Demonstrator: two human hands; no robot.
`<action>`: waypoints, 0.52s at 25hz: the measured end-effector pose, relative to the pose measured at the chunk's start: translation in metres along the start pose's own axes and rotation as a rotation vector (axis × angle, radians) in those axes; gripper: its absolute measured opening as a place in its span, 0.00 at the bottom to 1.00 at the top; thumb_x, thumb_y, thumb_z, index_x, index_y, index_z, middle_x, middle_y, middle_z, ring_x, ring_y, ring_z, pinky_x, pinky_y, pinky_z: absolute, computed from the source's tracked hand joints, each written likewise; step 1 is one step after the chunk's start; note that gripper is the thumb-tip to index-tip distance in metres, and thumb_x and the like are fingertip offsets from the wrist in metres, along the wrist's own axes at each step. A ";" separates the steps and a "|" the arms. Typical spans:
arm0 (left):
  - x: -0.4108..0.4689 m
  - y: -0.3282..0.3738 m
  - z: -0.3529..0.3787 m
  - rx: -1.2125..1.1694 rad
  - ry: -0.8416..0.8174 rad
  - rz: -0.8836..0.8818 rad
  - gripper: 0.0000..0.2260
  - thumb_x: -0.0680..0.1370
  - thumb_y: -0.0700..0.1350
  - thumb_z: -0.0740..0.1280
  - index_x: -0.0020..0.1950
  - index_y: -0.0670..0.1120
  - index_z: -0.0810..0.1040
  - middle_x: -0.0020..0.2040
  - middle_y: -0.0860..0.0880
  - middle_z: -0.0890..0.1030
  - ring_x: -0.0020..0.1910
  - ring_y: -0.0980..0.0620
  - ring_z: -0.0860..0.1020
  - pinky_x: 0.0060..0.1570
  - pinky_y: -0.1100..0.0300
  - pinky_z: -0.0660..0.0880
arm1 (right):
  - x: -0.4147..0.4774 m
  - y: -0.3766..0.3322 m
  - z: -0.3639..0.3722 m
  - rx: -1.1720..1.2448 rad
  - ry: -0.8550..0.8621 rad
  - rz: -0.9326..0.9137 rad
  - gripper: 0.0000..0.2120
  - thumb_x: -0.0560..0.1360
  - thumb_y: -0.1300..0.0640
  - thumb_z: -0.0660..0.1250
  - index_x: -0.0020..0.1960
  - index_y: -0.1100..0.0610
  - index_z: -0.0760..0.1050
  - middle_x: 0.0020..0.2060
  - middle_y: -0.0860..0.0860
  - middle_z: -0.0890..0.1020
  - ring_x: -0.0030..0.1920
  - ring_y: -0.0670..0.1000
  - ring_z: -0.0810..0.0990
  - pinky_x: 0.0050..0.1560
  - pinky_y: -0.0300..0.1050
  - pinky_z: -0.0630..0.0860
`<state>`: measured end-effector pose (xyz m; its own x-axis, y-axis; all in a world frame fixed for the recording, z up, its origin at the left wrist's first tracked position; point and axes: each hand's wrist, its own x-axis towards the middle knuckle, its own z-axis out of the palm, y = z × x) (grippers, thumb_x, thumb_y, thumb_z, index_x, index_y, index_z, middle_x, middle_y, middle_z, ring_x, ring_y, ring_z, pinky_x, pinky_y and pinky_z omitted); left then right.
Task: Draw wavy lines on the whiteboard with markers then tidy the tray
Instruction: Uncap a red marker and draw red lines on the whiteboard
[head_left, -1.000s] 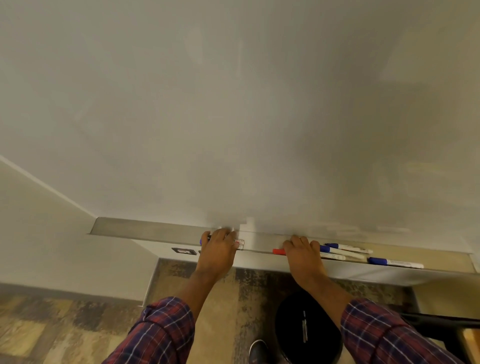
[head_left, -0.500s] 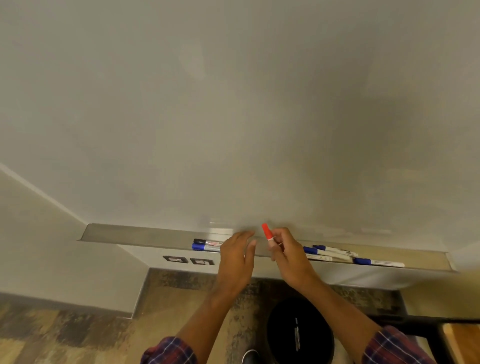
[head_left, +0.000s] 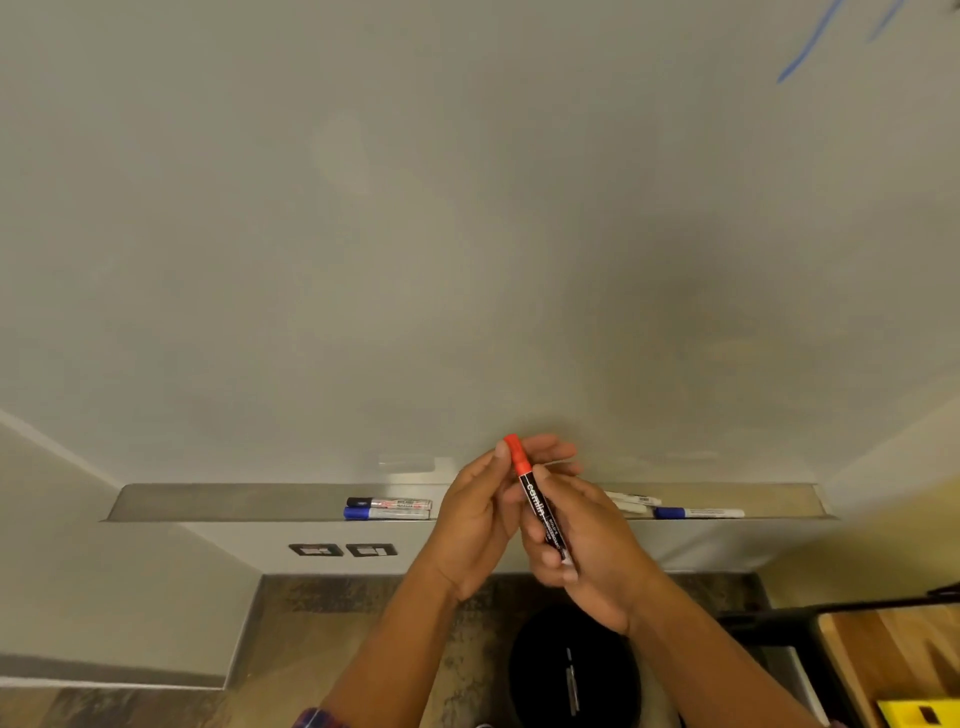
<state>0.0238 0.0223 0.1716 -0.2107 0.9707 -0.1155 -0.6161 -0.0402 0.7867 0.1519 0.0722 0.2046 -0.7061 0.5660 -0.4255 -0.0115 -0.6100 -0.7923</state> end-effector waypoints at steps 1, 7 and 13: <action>0.000 0.001 0.008 -0.041 -0.039 0.006 0.24 0.88 0.51 0.54 0.74 0.37 0.75 0.71 0.33 0.79 0.71 0.33 0.78 0.75 0.41 0.72 | -0.007 -0.004 0.000 0.037 -0.040 0.030 0.19 0.85 0.45 0.60 0.51 0.60 0.79 0.30 0.54 0.69 0.23 0.47 0.63 0.22 0.36 0.55; 0.001 0.005 0.068 -0.165 0.005 0.019 0.18 0.86 0.51 0.59 0.56 0.39 0.82 0.60 0.31 0.83 0.64 0.31 0.82 0.68 0.42 0.78 | -0.038 -0.033 -0.010 0.082 -0.088 0.034 0.21 0.84 0.41 0.59 0.46 0.56 0.77 0.29 0.52 0.64 0.22 0.45 0.60 0.22 0.36 0.55; -0.001 -0.002 0.115 -0.038 0.215 0.052 0.15 0.85 0.54 0.61 0.47 0.44 0.77 0.47 0.35 0.85 0.51 0.37 0.86 0.54 0.48 0.83 | -0.057 -0.045 -0.017 0.048 0.067 -0.028 0.18 0.84 0.43 0.60 0.45 0.55 0.75 0.26 0.51 0.65 0.20 0.46 0.63 0.21 0.36 0.61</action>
<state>0.1129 0.0487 0.2397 -0.3974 0.8943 -0.2056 -0.6275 -0.1013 0.7720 0.2046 0.0769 0.2570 -0.6560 0.6180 -0.4332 -0.0653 -0.6183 -0.7832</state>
